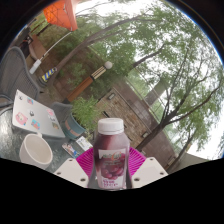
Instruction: Pour water
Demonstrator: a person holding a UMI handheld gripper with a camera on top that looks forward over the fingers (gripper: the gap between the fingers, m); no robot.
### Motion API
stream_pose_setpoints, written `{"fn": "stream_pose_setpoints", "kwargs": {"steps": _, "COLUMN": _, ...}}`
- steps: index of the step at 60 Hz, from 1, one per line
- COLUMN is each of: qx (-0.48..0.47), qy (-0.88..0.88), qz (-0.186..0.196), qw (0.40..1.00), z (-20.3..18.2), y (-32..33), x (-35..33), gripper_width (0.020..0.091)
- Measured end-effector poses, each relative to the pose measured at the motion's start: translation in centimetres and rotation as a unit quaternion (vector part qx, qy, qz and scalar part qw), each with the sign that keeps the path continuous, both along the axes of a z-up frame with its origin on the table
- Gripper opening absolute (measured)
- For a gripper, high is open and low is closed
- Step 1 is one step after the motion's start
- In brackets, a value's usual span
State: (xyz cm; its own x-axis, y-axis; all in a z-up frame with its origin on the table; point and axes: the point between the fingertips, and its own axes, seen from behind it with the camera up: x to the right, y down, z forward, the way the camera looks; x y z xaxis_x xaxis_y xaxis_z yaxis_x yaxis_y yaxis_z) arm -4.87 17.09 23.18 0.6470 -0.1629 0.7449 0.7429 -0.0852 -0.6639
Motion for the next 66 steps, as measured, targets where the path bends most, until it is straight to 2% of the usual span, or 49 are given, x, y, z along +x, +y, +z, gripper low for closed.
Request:
{"fn": "stream_pose_setpoints", "kwargs": {"steps": 6, "qx": -0.013, "qy": 0.321, "qz": 0.034, "qw": 0.946, "z": -4.9, "y": 0.6, "x": 0.9, "gripper_width": 0.0432}}
{"fn": "stream_pose_setpoints", "kwargs": {"steps": 11, "qx": -0.037, "qy": 0.446, "qz": 0.039, "qw": 0.894, "z": -9.3, "y": 1.5, "x": 1.4, "gripper_width": 0.0432}}
{"fn": "stream_pose_setpoints", "kwargs": {"steps": 19, "qx": -0.047, "qy": 0.449, "qz": 0.025, "qw": 0.892, "z": -13.1, "y": 2.5, "x": 2.9, "gripper_width": 0.0432}}
{"fn": "stream_pose_setpoints", "kwargs": {"steps": 27, "qx": -0.074, "qy": 0.442, "qz": 0.040, "qw": 0.893, "z": -15.7, "y": 2.2, "x": 1.3, "gripper_width": 0.0433}}
{"fn": "stream_pose_setpoints", "kwargs": {"steps": 31, "qx": -0.068, "qy": 0.418, "qz": 0.043, "qw": 0.905, "z": -15.5, "y": 2.0, "x": 1.0, "gripper_width": 0.0434}}
{"fn": "stream_pose_setpoints", "kwargs": {"steps": 35, "qx": -0.065, "qy": 0.426, "qz": 0.028, "qw": 0.902, "z": -15.8, "y": 1.6, "x": 1.3, "gripper_width": 0.0433}}
{"fn": "stream_pose_setpoints", "kwargs": {"steps": 45, "qx": -0.057, "qy": 0.430, "qz": 0.033, "qw": 0.900, "z": -15.6, "y": 1.8, "x": 1.5, "gripper_width": 0.0435}}
{"fn": "stream_pose_setpoints", "kwargs": {"steps": 52, "qx": -0.064, "qy": 0.433, "qz": 0.025, "qw": 0.899, "z": -15.8, "y": 1.6, "x": 1.8, "gripper_width": 0.0591}}
{"fn": "stream_pose_setpoints", "kwargs": {"steps": 57, "qx": -0.081, "qy": 0.431, "qz": 0.012, "qw": 0.899, "z": -16.0, "y": 0.1, "x": 1.9, "gripper_width": 0.0851}}
{"fn": "stream_pose_setpoints", "kwargs": {"steps": 66, "qx": -0.071, "qy": 0.425, "qz": 0.007, "qw": 0.903, "z": -13.6, "y": -5.3, "x": 1.9, "gripper_width": 0.0838}}
